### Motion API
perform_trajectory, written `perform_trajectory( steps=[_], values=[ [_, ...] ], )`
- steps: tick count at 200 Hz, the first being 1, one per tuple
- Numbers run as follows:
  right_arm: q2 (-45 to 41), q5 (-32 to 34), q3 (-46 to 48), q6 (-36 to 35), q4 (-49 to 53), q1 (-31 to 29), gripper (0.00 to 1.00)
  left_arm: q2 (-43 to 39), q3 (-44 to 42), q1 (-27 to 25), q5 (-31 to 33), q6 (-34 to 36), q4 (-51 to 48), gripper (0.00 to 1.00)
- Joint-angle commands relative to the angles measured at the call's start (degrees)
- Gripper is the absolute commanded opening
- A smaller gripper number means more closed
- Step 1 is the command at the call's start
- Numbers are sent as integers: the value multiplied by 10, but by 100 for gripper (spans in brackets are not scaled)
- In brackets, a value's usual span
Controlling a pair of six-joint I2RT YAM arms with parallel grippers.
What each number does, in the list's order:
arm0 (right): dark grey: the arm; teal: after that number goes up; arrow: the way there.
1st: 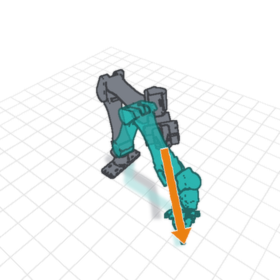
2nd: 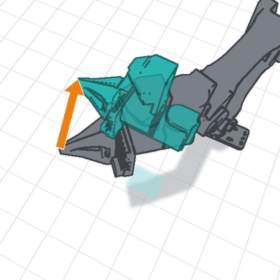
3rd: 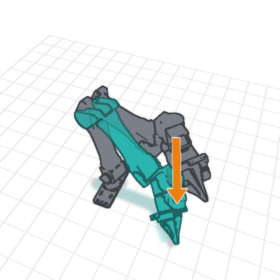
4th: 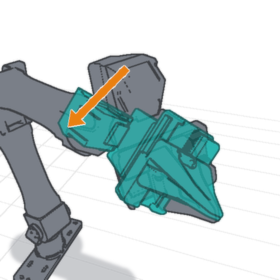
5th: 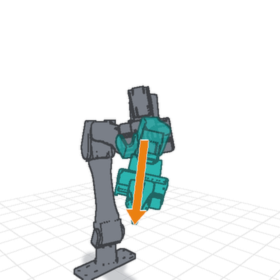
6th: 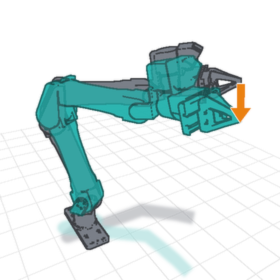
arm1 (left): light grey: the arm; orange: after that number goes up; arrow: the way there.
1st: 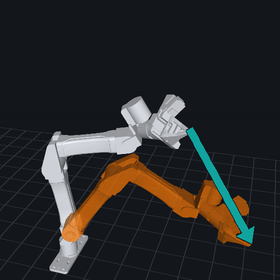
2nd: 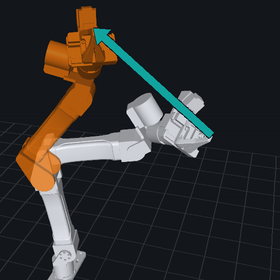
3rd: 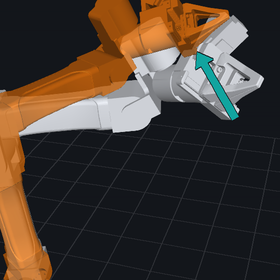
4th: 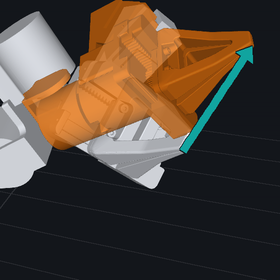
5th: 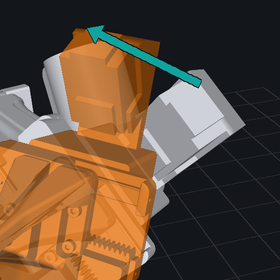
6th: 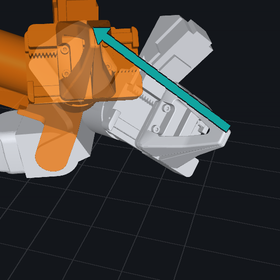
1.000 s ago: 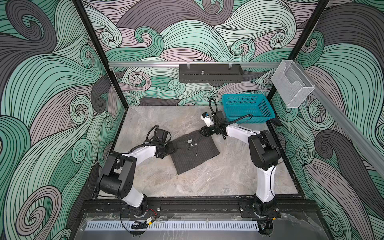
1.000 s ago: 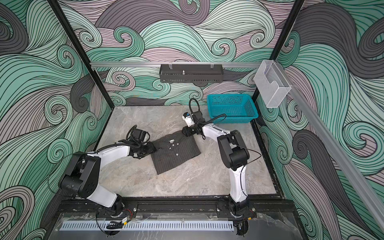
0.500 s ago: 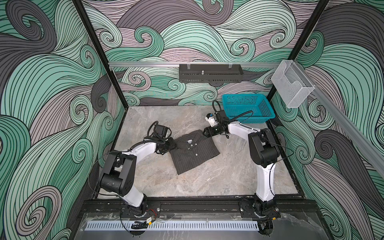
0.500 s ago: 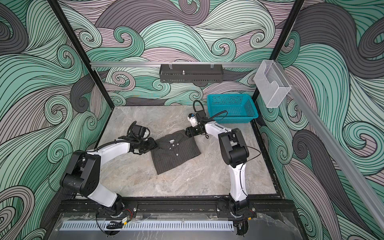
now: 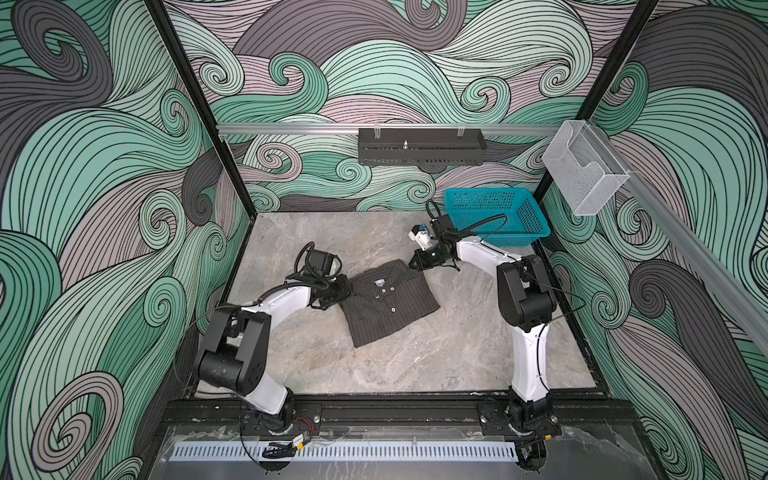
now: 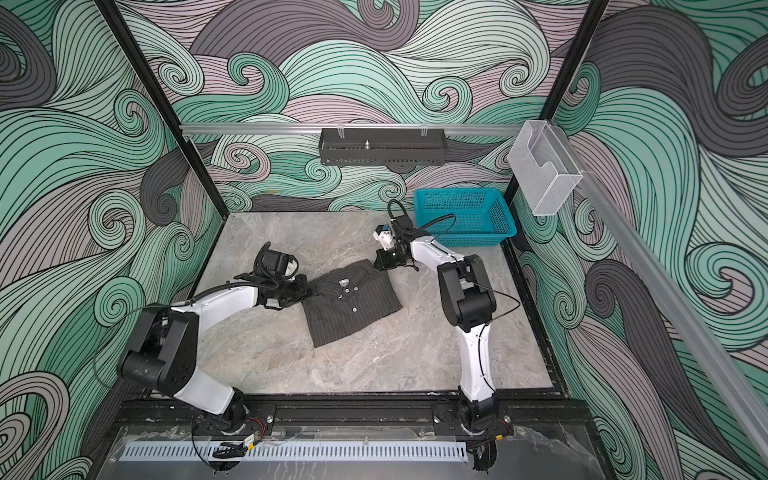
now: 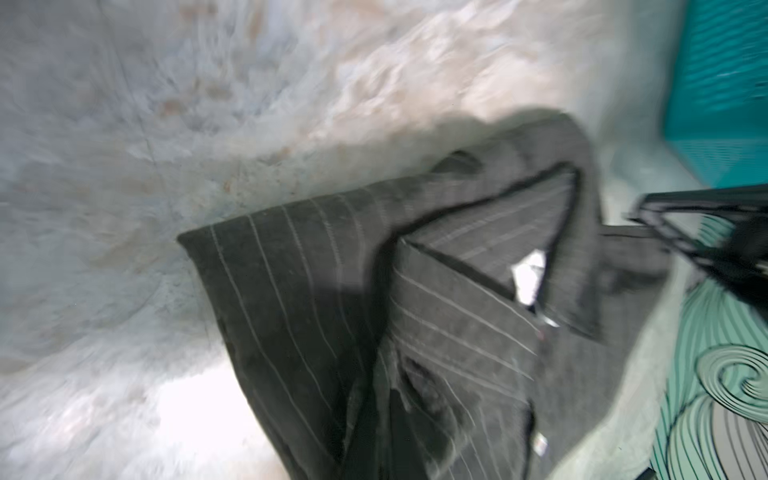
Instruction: Fold and stack the long sleeve shirts
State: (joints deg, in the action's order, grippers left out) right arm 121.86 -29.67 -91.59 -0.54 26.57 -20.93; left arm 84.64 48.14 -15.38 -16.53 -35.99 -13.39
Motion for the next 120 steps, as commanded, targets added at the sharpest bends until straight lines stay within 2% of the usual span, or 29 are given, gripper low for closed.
perform_trajectory(
  steps=[1, 27, 42, 78, 120],
  values=[
    [-64, -33, 25, -34, -37, -10, 0, -97, -34, 4, 25, 26, 39, 0],
    [-115, -23, 91, -53, -172, -21, 0, -188, -108, 3, 88, 37, 85, 0],
    [-114, -11, 106, -60, -224, -25, 0, -203, -148, 4, 119, 34, 133, 0],
    [-47, 3, 68, -48, -238, -31, 0, -114, -115, 5, 176, 18, 99, 0],
    [-1, 51, 69, -25, -247, -36, 0, -6, -74, 12, 205, 3, 124, 3]
  ],
)
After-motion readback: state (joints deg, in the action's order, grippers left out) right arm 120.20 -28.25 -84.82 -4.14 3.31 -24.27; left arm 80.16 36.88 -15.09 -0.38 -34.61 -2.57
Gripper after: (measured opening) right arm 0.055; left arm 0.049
